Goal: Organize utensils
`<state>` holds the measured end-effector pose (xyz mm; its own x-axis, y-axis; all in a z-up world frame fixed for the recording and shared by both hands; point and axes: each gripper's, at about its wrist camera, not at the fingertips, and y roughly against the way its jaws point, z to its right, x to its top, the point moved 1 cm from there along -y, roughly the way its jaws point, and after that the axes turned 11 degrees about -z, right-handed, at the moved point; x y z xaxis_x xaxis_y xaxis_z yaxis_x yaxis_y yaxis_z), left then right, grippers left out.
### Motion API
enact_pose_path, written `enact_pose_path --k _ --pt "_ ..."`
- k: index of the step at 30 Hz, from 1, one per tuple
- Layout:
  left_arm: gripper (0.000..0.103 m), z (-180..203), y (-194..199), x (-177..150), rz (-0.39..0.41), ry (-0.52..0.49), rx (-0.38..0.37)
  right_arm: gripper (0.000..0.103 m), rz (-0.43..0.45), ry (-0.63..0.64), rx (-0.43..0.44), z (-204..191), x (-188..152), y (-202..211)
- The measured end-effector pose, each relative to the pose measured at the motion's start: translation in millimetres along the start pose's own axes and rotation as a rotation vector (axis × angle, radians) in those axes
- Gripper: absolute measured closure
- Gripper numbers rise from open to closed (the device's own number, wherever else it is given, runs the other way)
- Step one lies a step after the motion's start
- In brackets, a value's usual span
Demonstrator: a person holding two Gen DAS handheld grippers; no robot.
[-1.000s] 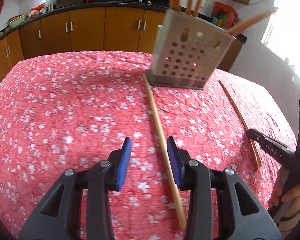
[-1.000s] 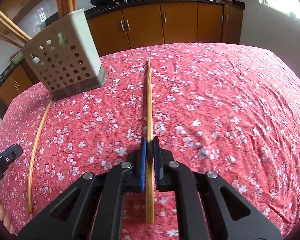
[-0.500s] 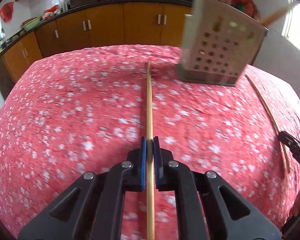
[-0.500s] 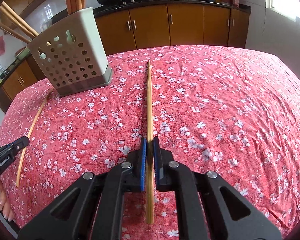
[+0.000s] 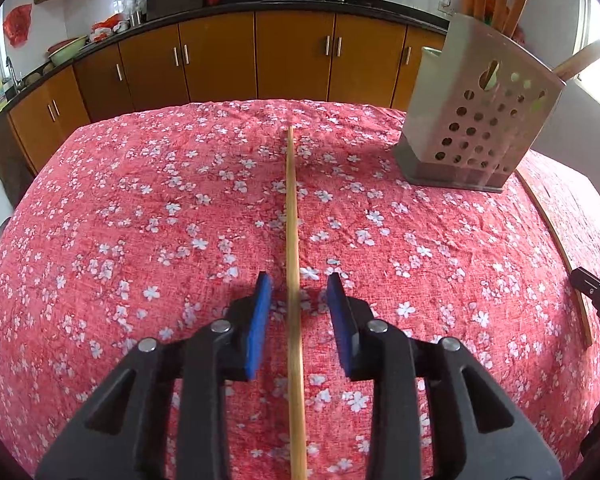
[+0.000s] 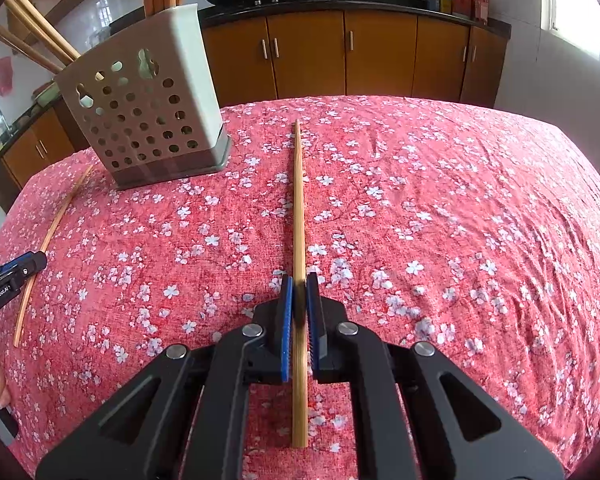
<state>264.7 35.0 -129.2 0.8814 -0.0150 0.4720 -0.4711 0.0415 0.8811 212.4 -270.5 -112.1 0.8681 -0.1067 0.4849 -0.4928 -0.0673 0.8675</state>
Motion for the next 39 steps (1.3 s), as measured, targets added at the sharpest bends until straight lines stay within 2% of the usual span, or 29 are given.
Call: enact_pose_path --k 9,39 --pt "0.073 -11.5 4.9 -4.6 0.004 0.027 -0.035 0.095 0.0 0.01 -0.013 -1.7 -0.6 -1.1" --pt "0.073 -11.5 5.6 -3.7 0.005 0.034 -0.04 0.094 0.0 0.003 -0.007 -0.6 -0.6 -1.0"
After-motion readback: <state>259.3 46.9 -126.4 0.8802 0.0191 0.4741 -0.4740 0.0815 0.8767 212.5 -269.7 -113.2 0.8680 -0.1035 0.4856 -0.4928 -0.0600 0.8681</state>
